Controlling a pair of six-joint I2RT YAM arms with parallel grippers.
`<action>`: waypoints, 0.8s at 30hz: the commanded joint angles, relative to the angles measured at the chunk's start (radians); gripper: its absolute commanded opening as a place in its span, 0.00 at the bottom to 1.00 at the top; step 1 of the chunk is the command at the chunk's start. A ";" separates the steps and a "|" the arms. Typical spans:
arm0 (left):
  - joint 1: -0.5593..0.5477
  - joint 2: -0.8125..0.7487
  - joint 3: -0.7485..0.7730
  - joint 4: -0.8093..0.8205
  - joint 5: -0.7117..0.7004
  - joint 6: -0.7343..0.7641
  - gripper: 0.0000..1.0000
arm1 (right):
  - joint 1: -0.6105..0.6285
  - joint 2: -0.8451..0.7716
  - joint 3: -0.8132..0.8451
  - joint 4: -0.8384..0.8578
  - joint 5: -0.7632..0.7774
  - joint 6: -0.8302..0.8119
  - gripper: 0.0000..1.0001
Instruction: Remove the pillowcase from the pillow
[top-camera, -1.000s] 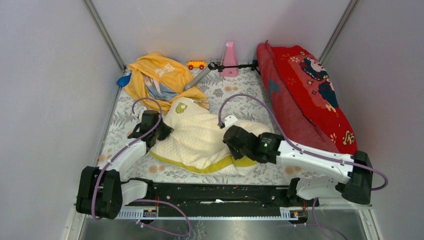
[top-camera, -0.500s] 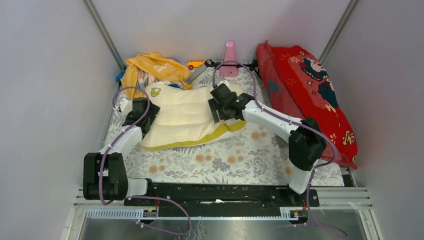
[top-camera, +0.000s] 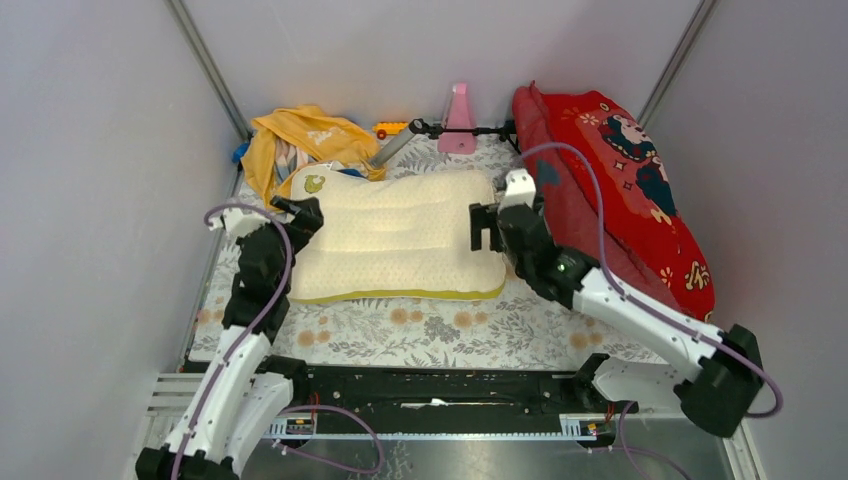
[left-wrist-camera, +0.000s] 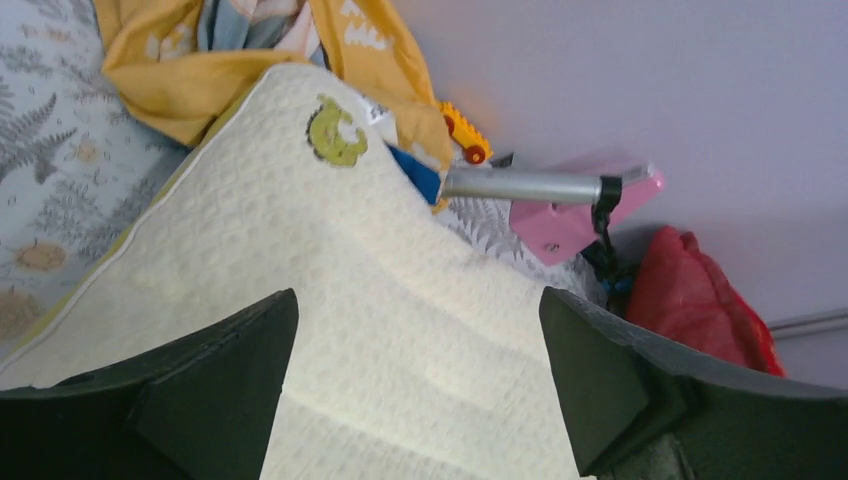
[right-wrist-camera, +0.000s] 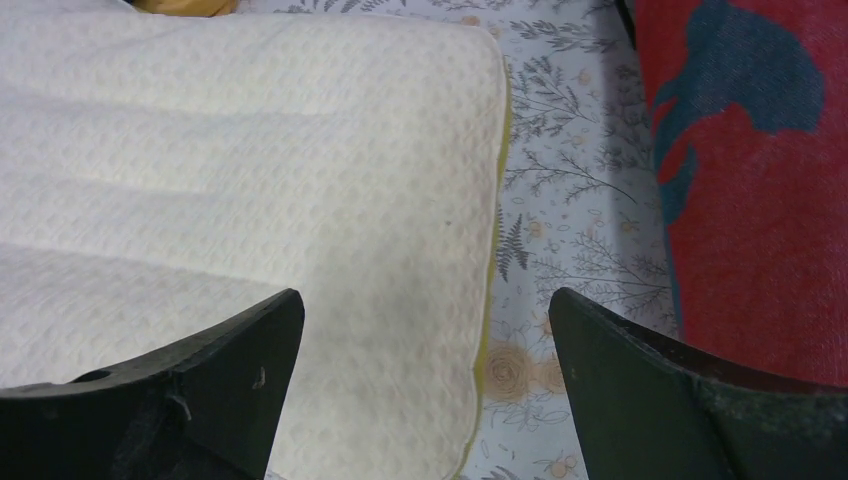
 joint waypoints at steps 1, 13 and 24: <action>-0.029 -0.093 -0.200 0.141 0.044 0.052 0.99 | -0.005 -0.149 -0.292 0.373 0.114 -0.090 1.00; -0.222 0.206 -0.418 0.648 -0.244 0.299 0.99 | -0.382 -0.059 -0.514 0.615 -0.232 -0.061 1.00; -0.215 0.396 -0.382 0.888 -0.214 0.381 0.99 | -0.592 -0.002 -0.628 0.900 -0.279 -0.222 1.00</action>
